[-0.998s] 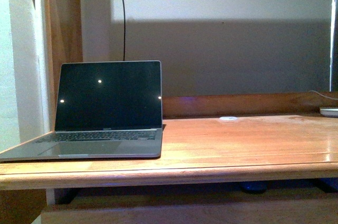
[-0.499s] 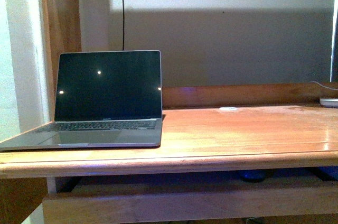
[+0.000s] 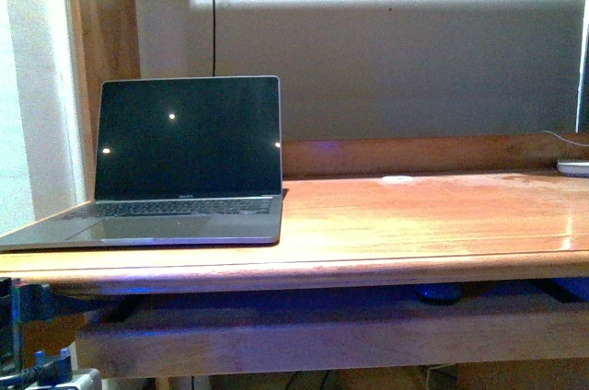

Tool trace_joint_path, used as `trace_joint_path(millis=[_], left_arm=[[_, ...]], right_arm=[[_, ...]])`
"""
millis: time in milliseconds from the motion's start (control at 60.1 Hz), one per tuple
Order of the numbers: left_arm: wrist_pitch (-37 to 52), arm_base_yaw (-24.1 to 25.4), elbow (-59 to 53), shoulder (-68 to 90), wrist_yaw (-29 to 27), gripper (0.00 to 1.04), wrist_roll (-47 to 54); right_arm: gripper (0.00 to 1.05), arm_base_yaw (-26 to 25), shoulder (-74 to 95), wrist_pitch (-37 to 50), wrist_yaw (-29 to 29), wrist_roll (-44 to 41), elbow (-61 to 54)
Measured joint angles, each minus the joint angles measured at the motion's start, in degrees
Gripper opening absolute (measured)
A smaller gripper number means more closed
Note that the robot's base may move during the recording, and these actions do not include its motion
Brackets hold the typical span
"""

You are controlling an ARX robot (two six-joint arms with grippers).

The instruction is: Place mouse

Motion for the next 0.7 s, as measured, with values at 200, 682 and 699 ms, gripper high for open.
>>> trace_joint_path(millis=[200, 682, 699], left_arm=[[-1.6, -0.9, 3.8, 4.4, 1.5, 0.97, 0.6], [-31.2, -5.8, 2.3, -6.4, -2.6, 0.98, -10.1], [-32.2, -5.9, 2.1, -6.9, -2.6, 0.98, -10.2]], right_arm=[[1.04, 0.0, 0.0, 0.0, 0.0, 0.0, 0.0], [1.04, 0.0, 0.0, 0.0, 0.0, 0.0, 0.0], [1.04, 0.0, 0.0, 0.0, 0.0, 0.0, 0.0]])
